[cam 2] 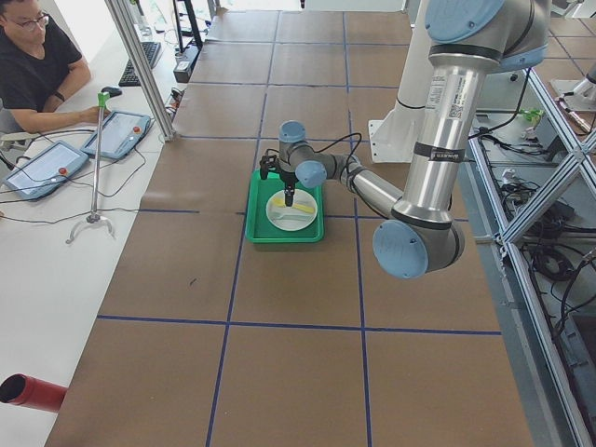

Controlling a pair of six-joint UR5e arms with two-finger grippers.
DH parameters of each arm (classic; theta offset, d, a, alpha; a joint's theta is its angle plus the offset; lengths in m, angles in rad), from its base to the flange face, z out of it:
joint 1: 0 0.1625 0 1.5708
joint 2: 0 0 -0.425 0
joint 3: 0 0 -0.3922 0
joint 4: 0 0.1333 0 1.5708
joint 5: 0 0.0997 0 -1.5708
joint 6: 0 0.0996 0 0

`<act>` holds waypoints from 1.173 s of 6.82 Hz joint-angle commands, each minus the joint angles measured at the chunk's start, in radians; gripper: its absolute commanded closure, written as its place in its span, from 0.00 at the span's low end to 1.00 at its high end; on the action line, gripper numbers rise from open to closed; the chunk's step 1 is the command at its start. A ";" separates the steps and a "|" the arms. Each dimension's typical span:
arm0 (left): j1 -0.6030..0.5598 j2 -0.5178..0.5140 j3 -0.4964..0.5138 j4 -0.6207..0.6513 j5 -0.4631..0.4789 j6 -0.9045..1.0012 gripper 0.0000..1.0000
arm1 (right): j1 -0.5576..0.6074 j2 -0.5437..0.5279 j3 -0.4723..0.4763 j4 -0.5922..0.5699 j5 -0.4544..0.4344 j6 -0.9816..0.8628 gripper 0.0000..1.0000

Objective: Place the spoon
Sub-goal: 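Move the left gripper over the yellow spoon on the white plate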

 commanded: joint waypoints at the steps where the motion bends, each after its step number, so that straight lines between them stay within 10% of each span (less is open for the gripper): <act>1: 0.004 0.000 0.043 -0.048 -0.001 0.003 0.25 | 0.000 0.000 0.000 0.000 0.000 0.000 0.00; 8: 0.004 0.000 0.068 -0.090 -0.011 0.003 0.48 | 0.000 0.000 0.000 0.000 0.000 -0.001 0.00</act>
